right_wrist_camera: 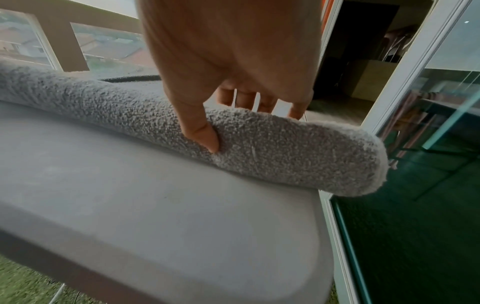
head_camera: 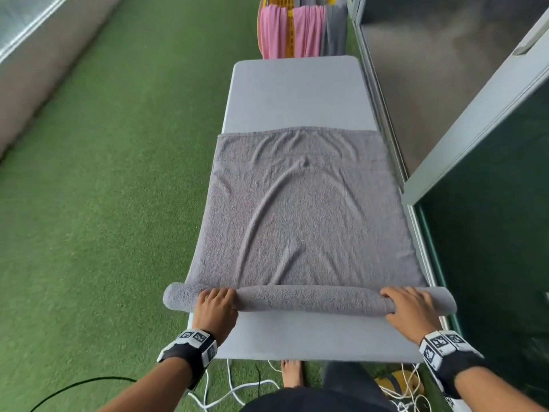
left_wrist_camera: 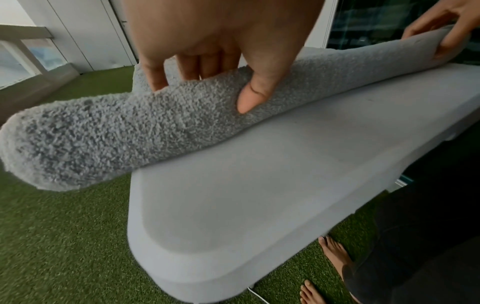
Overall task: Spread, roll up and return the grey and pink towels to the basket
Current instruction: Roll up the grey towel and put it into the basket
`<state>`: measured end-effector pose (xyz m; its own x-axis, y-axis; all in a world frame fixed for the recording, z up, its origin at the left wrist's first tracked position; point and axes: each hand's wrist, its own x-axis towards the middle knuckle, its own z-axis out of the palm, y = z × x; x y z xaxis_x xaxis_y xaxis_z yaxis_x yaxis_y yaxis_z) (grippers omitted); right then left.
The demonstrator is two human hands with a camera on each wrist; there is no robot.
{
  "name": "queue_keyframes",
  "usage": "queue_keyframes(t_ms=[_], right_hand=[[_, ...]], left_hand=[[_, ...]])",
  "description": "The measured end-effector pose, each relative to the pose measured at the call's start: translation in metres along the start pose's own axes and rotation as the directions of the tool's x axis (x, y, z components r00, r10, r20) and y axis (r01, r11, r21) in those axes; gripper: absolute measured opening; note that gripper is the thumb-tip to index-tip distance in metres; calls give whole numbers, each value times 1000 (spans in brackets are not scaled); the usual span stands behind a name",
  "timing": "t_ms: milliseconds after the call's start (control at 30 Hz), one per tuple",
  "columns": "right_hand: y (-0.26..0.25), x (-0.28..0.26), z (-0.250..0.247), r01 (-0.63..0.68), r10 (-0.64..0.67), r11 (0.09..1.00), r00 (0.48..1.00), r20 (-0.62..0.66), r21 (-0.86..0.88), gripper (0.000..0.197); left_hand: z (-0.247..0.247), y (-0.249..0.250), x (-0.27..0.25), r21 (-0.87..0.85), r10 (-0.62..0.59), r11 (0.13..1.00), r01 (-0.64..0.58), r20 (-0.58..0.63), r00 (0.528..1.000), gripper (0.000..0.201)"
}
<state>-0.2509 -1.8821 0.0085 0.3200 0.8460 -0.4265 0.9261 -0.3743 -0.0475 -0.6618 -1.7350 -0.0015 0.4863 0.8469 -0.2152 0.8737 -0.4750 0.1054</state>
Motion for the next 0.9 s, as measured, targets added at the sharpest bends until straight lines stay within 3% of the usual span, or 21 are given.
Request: queue_keyframes(t_ms=[67, 233, 367, 400, 533, 633, 733, 800, 900], right_hand=[[-2, -4, -7, 2, -2, 1000, 999, 32, 2, 39], [-1, -33, -5, 17, -19, 1000, 979, 203, 13, 5], [5, -22, -8, 14, -21, 1000, 941, 337, 25, 9], [7, -16, -9, 18, -33, 999, 951, 306, 51, 9], [10, -7, -4, -14, 12, 978, 1000, 12, 209, 36], [5, -22, 8, 9, -23, 968, 998, 52, 250, 56], [4, -35, 17, 22, -28, 993, 998, 54, 112, 56], [6, -28, 10, 17, -24, 997, 997, 76, 81, 46], [6, -2, -9, 58, -73, 992, 988, 138, 108, 18]], left_hand=[[0, 4, -2, 0, 19, 1000, -19, -19, 1000, 14], [8, 6, -28, -18, 57, 998, -56, 86, 995, 7], [1, 1, -22, -16, 70, 998, -68, 183, 981, 14], [-2, -2, -16, -21, 62, 998, -59, 182, 981, 16], [1, -8, 0, -40, 41, 998, -42, -31, 999, 41], [6, -4, -10, -16, 50, 999, -49, 73, 996, 48], [9, 1, -16, -7, 67, 998, -66, 130, 989, 73], [3, 8, -16, 24, 25, 999, -30, 173, 985, 65], [-8, 9, 3, 58, 13, 998, -19, 105, 994, 27]])
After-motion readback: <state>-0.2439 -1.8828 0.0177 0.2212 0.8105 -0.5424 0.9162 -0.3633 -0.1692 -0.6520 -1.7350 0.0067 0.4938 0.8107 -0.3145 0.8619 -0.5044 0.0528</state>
